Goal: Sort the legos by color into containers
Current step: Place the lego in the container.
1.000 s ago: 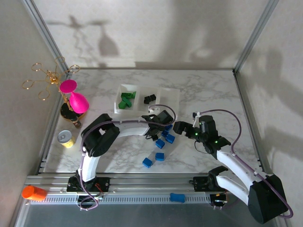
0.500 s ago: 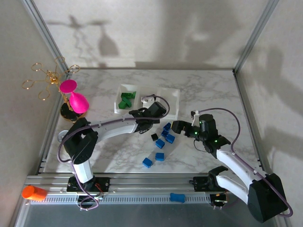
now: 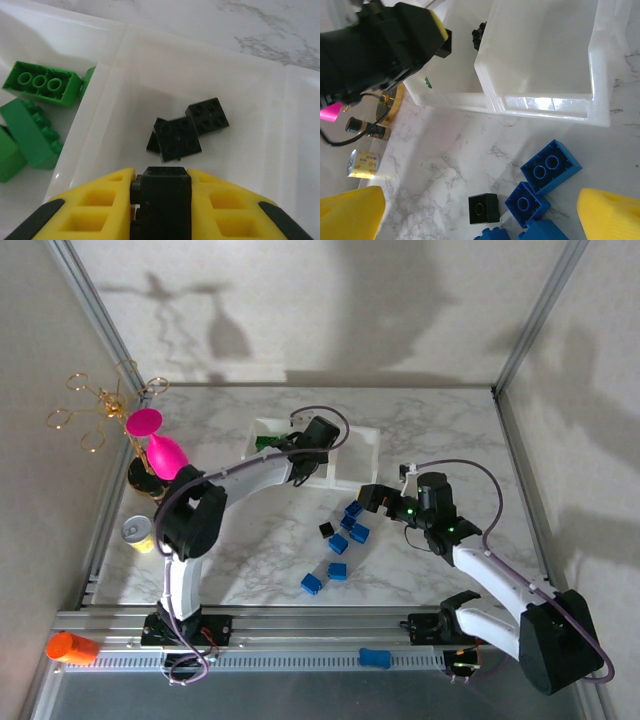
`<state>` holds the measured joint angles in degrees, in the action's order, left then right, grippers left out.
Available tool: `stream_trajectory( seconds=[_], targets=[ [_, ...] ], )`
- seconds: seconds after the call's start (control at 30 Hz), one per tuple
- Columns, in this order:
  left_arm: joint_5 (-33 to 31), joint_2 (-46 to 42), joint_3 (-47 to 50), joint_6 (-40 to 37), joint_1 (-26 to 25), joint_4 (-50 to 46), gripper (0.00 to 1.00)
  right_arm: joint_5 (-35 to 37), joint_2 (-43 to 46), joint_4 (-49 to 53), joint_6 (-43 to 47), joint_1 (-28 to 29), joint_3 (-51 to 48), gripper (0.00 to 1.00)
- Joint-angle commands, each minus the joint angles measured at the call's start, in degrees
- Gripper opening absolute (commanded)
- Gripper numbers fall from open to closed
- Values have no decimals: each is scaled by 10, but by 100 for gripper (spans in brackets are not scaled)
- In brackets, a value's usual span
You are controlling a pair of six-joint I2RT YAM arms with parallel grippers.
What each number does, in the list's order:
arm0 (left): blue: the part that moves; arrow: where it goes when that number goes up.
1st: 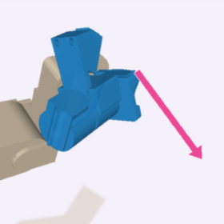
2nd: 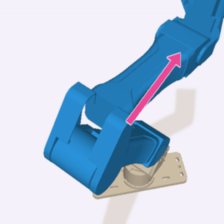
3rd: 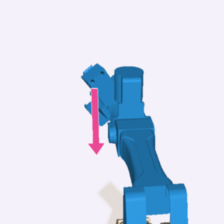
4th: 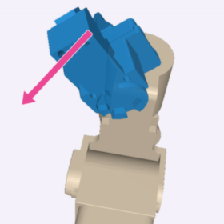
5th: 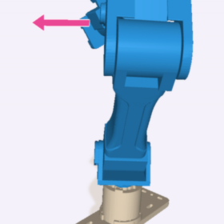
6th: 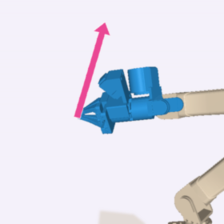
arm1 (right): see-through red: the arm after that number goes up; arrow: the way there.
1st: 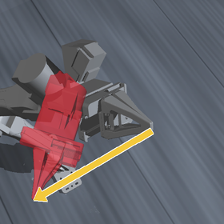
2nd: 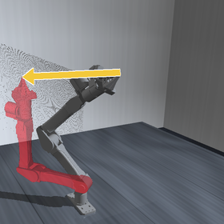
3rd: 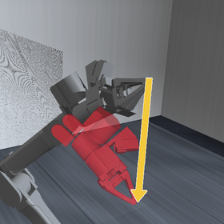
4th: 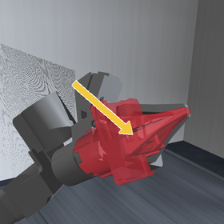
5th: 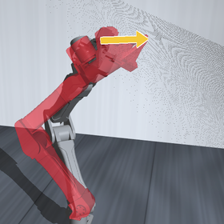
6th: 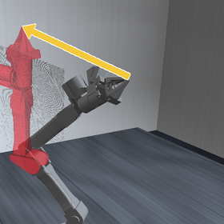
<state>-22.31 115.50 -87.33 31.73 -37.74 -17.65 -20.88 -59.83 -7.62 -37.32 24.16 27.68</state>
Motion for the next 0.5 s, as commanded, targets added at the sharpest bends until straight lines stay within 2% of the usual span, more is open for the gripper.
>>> stream_trajectory(
  seconds=[0.0,0.2,0.47],
  targets=[
    [10,34,-43,-30,13,7,23,-3,-10,-16,-6,3,19,99],
    [17,85,-96,-42,26,-5,25,-4,-19,-16,-4,3,22,99],
    [28,91,-97,-39,32,0,35,-1,-24,-14,2,3,24,99]
  ],
)
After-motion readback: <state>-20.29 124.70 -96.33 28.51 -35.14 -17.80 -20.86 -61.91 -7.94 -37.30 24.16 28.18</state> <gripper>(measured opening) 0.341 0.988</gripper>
